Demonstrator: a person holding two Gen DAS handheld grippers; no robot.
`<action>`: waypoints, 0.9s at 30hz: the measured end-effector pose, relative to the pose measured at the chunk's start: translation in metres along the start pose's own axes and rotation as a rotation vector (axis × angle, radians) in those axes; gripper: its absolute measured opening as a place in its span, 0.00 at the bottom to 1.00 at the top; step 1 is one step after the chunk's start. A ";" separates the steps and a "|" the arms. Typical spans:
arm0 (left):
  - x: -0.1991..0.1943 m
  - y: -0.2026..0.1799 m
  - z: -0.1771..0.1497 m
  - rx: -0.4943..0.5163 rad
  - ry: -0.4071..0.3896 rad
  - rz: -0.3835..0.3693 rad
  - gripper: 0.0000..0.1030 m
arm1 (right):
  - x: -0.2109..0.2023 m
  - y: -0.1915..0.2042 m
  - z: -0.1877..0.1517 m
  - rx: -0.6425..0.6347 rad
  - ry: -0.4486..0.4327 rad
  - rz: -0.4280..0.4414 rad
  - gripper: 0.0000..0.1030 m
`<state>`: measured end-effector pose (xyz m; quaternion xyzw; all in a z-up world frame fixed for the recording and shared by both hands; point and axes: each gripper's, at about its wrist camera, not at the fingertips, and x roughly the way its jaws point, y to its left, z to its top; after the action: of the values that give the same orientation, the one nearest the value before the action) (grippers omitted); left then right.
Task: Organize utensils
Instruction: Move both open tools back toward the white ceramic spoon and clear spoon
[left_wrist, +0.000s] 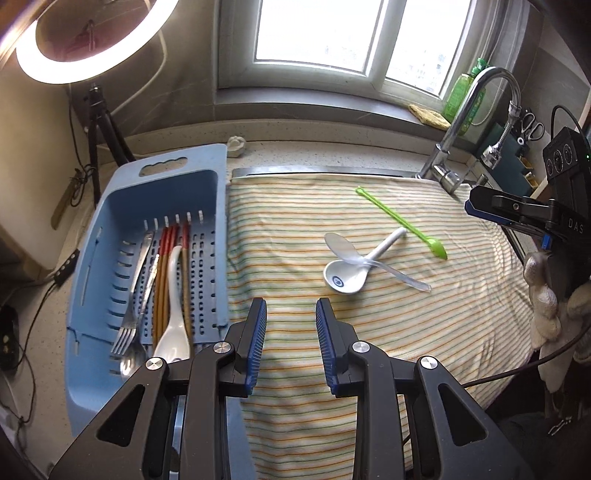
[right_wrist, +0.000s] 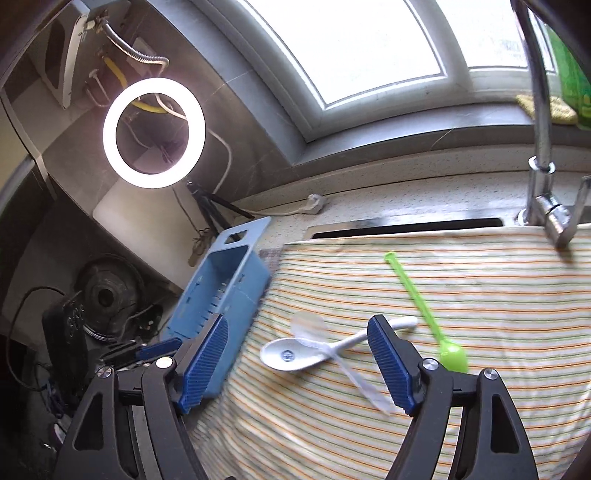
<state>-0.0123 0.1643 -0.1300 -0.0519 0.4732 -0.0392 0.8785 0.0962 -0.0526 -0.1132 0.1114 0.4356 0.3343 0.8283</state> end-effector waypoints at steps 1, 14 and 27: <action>0.002 -0.004 -0.001 0.004 0.005 -0.004 0.25 | -0.006 -0.006 -0.002 -0.005 0.001 -0.026 0.72; 0.027 -0.045 -0.001 0.047 0.049 -0.049 0.35 | -0.044 -0.070 -0.022 0.140 0.032 -0.100 0.72; 0.045 -0.048 0.002 0.065 0.091 -0.018 0.39 | -0.037 -0.082 -0.033 0.220 0.092 -0.047 0.43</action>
<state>0.0131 0.1118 -0.1598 -0.0260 0.5106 -0.0649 0.8570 0.0929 -0.1420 -0.1481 0.1759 0.5098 0.2697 0.7977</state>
